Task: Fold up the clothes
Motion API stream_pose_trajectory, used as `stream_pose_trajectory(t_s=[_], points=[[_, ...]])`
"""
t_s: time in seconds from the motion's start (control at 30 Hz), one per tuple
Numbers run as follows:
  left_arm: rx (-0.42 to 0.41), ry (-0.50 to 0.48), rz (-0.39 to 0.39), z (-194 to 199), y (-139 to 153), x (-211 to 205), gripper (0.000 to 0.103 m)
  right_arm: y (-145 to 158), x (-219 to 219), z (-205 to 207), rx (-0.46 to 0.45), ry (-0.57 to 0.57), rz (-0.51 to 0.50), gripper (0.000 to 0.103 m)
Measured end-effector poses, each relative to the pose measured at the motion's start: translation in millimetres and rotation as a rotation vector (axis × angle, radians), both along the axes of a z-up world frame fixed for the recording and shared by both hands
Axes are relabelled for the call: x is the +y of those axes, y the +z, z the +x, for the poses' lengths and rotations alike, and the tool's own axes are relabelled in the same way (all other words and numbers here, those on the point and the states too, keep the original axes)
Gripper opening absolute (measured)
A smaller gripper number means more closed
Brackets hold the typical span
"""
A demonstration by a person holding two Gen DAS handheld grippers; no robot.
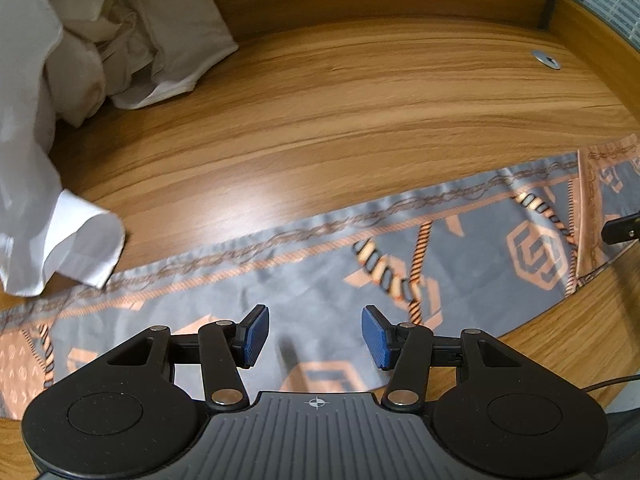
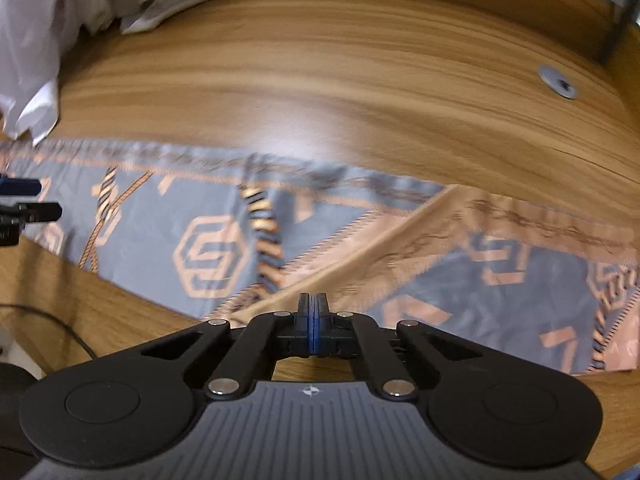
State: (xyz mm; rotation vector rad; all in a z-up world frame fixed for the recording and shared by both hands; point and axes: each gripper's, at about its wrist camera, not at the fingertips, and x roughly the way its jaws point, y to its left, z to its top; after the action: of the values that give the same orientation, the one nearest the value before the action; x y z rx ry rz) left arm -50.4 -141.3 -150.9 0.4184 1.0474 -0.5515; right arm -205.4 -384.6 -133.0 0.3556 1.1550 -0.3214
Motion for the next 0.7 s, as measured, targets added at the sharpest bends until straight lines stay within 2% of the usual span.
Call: stream_pose_trajectory(t_s=[0.2,0.3,0.37,0.43,0.53,0.7], points=[[0.002,-0.023,-0.023,-7,2,-23,0.054,7,-18,-12,-0.025,-0.007,0.014,0.005],[0.008,-0.044,-0.03,-13,2,-30,0.054,5,-15,-9,-0.021,0.014,0.014,0.013],[0.012,-0.061,-0.032,-17,2,-33,0.054,4,-10,-5,-0.021,0.035,0.017,0.026],[0.013,-0.074,-0.029,-18,2,-33,0.054,3,-4,-1,-0.018,0.065,0.017,0.032],[0.011,-0.076,-0.026,-18,2,-30,0.054,1,7,6,-0.012,0.109,0.016,0.035],[0.015,-0.081,-0.018,-15,4,-21,0.056,0,23,14,-0.012,0.148,-0.002,0.05]])
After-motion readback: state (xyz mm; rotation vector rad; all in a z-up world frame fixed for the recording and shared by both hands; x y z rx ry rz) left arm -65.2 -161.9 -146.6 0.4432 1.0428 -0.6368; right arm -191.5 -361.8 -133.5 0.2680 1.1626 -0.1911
